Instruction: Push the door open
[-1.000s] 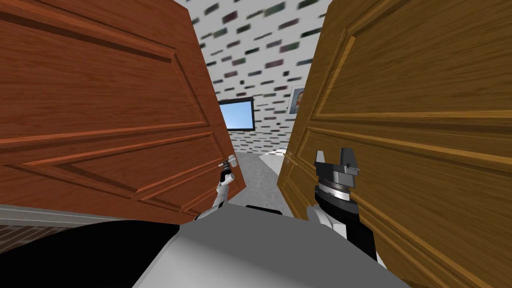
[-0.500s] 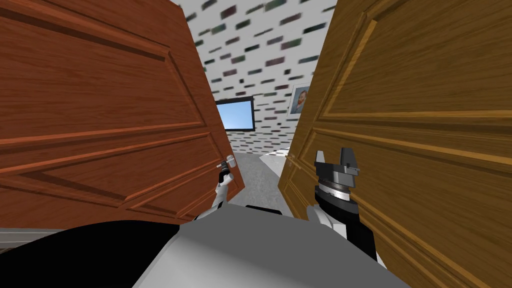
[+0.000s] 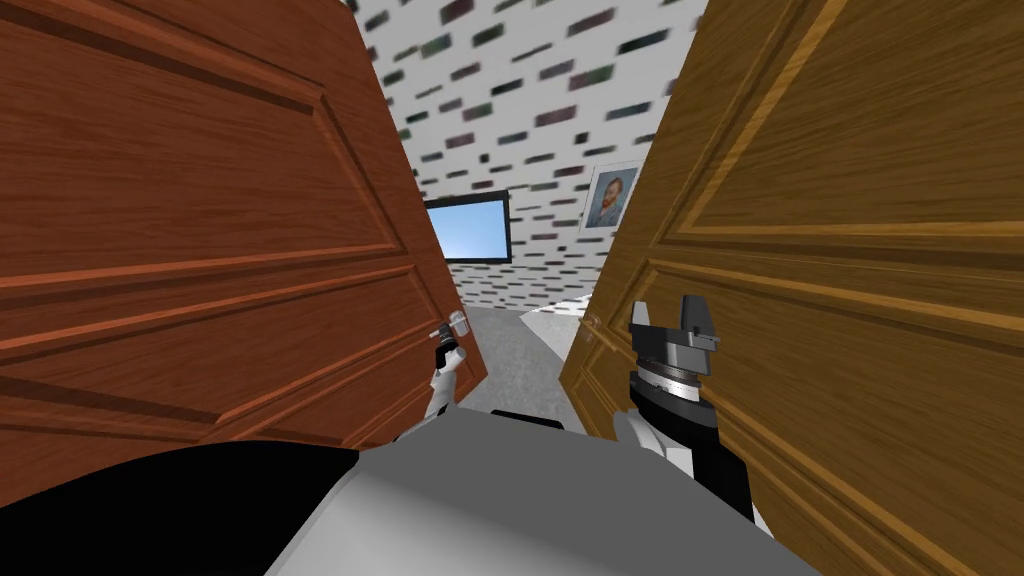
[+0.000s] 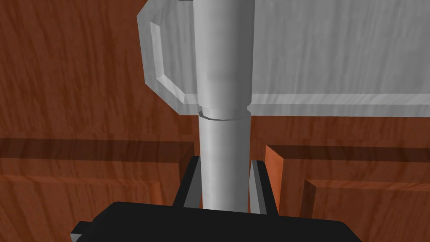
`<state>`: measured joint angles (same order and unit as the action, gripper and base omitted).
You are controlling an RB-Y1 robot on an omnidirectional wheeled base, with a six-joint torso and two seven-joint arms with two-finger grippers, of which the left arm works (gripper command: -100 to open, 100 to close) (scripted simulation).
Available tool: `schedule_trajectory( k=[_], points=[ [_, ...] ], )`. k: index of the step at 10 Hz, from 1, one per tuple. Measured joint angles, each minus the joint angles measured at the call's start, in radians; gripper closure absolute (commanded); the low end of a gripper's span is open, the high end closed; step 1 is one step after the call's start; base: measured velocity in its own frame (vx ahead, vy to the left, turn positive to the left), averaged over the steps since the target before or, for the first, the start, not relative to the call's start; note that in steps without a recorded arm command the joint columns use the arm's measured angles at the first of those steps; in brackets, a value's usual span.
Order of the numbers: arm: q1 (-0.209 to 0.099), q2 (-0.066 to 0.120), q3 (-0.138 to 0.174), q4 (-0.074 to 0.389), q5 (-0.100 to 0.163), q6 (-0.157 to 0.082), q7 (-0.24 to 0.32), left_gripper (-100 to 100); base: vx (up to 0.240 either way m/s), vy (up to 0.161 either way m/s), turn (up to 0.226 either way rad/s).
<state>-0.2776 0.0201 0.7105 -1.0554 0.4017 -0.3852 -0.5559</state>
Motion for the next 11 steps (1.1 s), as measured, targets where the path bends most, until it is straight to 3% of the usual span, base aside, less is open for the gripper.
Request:
schedule_trajectory(
  k=[2, 3, 6, 7, 8, 9, 11],
  points=[
    [-0.008, 0.022, -0.001, 0.02, 0.004, -0.015, 0.007, 100, 0.032, 0.01, -0.003],
    [-0.011, 0.013, 0.008, 0.024, 0.015, -0.026, -0.005, 100, 0.103, 0.015, -0.012],
    [-0.013, 0.01, 0.031, 0.036, 0.051, -0.033, -0.042, 100, 0.097, 0.023, 0.02],
    [-0.004, -0.004, 0.04, 0.002, 0.056, -0.021, -0.056, 100, 0.094, 0.024, -0.005],
    [-0.005, -0.007, 0.049, -0.002, 0.068, -0.021, -0.07, 100, 0.078, 0.022, 0.017],
    [-0.013, -0.013, 0.058, 0.002, 0.073, -0.03, -0.085, 100, 0.128, 0.038, 0.003],
    [-0.01, -0.031, 0.08, 0.001, 0.108, -0.046, -0.121, 100, 0.19, 0.01, 0.018]
  ],
)
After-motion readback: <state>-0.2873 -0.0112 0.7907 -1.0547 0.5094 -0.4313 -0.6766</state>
